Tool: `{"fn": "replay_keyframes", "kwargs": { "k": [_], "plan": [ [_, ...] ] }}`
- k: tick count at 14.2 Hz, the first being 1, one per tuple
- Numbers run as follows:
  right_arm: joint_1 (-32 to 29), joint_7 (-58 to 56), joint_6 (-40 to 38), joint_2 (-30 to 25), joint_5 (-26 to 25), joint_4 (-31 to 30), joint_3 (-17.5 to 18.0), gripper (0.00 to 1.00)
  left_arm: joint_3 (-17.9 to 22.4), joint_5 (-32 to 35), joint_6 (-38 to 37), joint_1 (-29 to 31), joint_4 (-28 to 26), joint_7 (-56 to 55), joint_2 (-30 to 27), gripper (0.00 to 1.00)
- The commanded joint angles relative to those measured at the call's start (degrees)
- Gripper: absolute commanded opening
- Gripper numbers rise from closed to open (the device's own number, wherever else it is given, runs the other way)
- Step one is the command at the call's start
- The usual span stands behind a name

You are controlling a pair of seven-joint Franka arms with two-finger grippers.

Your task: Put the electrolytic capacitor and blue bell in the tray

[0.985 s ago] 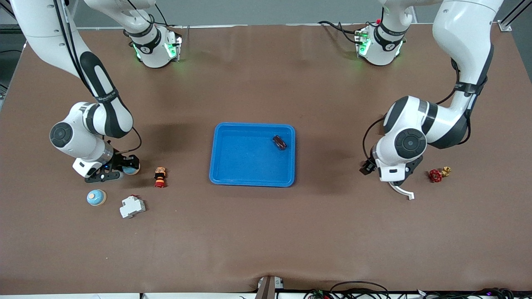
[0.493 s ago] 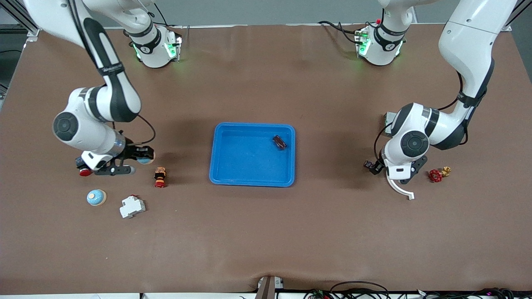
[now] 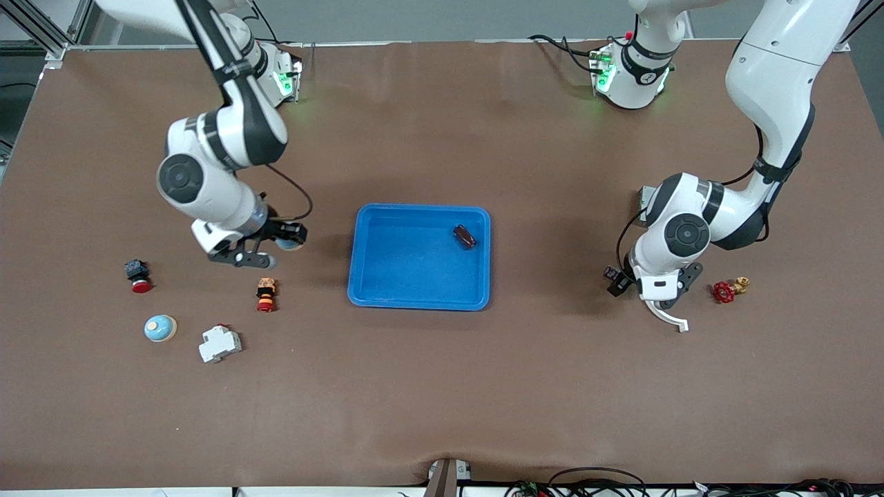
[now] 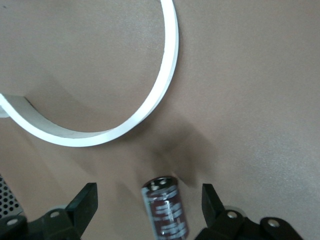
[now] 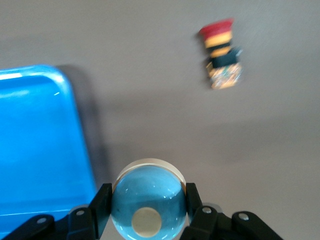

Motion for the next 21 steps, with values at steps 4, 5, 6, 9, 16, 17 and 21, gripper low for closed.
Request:
{"fn": "replay_keyframes", "kwargs": {
  "k": [4,5,6,9,16,17,21],
  "plan": [
    [11.4,18.7,5.8,-0.9,0.0,-2.2,-0.6,0.0,-0.4,1.6,1.9,0.2,-1.1,-1.5,0.9,0.75],
    [12.4,20.9,7.1,-0.3,0.0,-2.2,-0.6,0.0,-0.4,1.5,1.9,0.2,-1.2,-1.5,1.2,0.68],
    [13.6,22.2,8.2,0.6,0.0,-2.2,-0.6,0.0,-0.4,1.5,1.9,0.2,-1.2,-1.5,1.2,0.56],
    [16.0,25.9,12.3,3.6,0.0,-2.2,-0.7,0.0,-0.6,1.6,1.3,-0.3,-1.3,-1.9,0.2,0.0],
    [20.5,32.6,22.4,11.7,0.0,-1.9,-0.8,0.0,-4.7,1.7,0.6,-4.8,1.9,-13.4,-2.1,0.0],
    [20.9,33.0,23.0,12.6,0.0,-1.8,-0.8,0.0,-6.2,1.5,-0.1,-5.0,3.7,-15.0,-2.0,0.0],
    [21.4,34.3,24.9,16.0,0.0,0.7,-0.8,0.0,-8.1,0.8,-1.6,-11.4,12.1,-23.3,1.0,0.0]
  ]
}}
